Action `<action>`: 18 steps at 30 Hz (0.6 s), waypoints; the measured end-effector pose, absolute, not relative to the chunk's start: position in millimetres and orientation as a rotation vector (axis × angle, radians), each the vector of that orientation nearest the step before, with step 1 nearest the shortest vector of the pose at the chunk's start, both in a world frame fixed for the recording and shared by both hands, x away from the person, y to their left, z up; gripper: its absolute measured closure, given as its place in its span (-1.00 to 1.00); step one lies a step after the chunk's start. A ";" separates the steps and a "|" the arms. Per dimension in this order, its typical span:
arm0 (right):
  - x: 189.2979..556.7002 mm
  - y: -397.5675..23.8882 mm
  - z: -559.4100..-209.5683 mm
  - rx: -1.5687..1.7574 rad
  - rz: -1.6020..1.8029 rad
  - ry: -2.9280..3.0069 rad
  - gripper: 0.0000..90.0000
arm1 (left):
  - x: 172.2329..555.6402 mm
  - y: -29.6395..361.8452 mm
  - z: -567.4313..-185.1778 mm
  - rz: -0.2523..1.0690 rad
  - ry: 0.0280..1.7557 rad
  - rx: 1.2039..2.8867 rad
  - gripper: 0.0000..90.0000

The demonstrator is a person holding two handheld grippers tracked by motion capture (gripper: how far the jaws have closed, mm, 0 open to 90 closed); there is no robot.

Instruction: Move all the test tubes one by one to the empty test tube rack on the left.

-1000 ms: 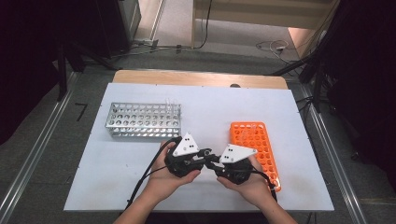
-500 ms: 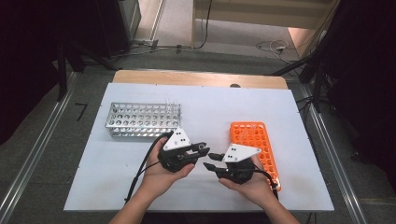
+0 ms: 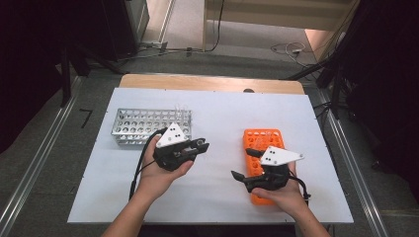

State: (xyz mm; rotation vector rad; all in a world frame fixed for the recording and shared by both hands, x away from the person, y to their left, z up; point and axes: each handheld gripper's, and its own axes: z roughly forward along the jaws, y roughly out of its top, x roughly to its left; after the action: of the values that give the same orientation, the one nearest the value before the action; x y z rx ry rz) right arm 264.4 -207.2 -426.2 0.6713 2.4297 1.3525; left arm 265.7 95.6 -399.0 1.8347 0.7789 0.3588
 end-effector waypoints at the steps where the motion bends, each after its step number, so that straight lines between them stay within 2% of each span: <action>1: 265.7 -211.8 -426.1 0.685 1.355 2.423 -0.83 | 267.2 98.7 -398.0 0.365 0.788 1.830 0.69; 4: 269.0 -225.9 -426.1 0.700 1.365 2.421 -0.99 | 270.3 104.8 -395.4 0.376 0.803 1.815 0.69; 18: 280.2 -273.1 -426.4 0.784 1.377 2.353 -1.00 | 292.5 139.9 -377.6 0.469 0.881 1.796 0.69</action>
State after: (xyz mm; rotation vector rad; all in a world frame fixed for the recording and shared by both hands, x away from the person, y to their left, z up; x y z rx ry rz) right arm 280.2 -273.1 -426.4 0.7839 2.3531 1.3768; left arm 292.5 139.9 -377.6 1.7957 0.8806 0.4688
